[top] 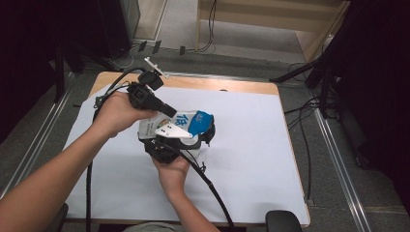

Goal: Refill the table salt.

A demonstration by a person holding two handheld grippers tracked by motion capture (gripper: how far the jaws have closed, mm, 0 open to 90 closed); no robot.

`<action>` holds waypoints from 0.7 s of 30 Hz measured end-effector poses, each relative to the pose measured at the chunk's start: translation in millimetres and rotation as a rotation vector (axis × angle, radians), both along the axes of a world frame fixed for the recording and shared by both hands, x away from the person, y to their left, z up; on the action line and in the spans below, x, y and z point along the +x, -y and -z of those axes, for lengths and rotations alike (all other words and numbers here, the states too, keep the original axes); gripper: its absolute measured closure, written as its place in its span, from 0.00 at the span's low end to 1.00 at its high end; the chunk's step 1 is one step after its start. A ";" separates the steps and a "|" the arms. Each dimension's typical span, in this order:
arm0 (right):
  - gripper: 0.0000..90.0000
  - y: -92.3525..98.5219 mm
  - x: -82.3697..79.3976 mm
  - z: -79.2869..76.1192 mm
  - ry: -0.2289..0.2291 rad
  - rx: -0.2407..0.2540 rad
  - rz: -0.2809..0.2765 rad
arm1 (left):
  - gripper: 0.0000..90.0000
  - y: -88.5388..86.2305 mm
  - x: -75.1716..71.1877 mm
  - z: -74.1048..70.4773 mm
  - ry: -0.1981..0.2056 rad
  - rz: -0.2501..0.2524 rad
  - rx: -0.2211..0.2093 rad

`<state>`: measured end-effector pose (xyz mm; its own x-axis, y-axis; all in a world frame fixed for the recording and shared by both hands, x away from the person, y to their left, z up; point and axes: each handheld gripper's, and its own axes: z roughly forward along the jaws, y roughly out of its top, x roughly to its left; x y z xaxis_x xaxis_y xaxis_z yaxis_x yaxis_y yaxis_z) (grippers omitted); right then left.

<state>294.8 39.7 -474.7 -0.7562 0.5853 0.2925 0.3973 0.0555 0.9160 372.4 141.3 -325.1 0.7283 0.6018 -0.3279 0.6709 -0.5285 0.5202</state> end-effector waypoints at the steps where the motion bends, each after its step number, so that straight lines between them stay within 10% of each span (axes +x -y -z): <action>1: 0.90 0.0 0.1 -0.1 -0.001 0.003 -0.001 | 0.99 0.2 0.1 -0.2 0.001 -0.001 -0.001; 21: 0.90 0.7 0.2 -2.2 -0.002 0.011 -0.002 | 0.97 4.9 1.3 -3.3 -0.011 0.003 0.008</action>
